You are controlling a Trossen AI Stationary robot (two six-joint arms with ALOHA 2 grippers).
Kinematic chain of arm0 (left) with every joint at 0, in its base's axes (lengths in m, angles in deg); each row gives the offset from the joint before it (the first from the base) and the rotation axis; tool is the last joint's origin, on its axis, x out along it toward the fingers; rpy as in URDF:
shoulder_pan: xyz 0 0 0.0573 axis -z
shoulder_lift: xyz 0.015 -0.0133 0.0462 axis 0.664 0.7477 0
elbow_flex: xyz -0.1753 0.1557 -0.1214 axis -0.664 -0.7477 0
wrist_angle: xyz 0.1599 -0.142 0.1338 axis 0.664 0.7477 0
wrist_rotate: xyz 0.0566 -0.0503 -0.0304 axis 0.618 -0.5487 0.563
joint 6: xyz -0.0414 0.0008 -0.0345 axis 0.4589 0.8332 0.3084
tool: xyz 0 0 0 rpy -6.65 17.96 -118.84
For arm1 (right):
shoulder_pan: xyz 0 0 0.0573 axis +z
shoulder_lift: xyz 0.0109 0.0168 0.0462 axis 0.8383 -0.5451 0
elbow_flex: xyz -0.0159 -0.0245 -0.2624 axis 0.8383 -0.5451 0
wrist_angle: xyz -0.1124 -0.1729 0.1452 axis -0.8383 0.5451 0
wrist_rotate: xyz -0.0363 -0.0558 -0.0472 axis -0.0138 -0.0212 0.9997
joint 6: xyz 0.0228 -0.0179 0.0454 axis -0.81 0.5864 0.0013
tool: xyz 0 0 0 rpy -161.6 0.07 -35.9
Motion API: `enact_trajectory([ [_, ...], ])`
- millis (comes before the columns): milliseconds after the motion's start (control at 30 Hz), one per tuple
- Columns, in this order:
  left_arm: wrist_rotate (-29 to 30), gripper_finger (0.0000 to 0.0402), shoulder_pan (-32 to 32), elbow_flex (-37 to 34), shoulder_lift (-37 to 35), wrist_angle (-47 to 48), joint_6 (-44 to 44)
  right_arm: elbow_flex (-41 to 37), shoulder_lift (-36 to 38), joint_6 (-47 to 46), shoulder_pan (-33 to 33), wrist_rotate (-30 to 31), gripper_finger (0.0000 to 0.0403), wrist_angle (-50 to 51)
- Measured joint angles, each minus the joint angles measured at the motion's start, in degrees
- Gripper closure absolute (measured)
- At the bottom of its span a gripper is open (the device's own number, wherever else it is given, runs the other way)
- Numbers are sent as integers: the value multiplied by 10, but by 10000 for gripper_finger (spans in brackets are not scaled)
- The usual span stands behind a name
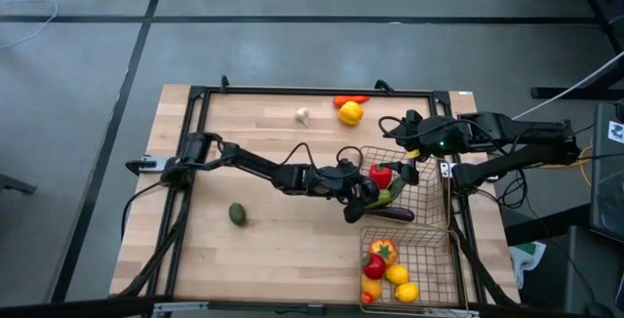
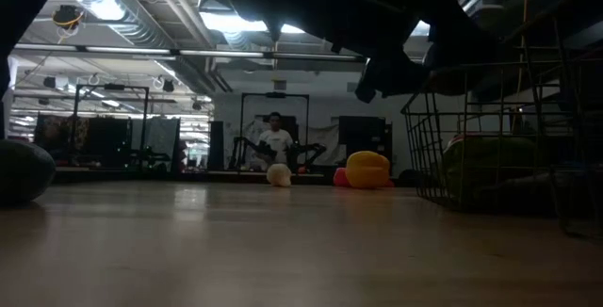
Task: Sort produce into baskets
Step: Put the plum into the top wire basket, then put the yellow bell pepper into the top wire basket
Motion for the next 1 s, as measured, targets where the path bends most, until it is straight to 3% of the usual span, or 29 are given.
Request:
enact_trajectory([
  [200, -3, 95, -6, 0, 0, -3, 4, 0, 0, 0, 0, 0, 20, 0],
  [433, -14, 95, -10, 0, 0, -14, 97, 0, 0, 0, 0, 0, 20, 0],
  [533, -15, 94, -10, 0, 0, -13, 80, 0, 0, 0, 0, 0, 20, 0],
  [1000, -15, 4, -11, 0, 0, -15, 39, 0, 0, 0, 0, 0, 20, 0],
])
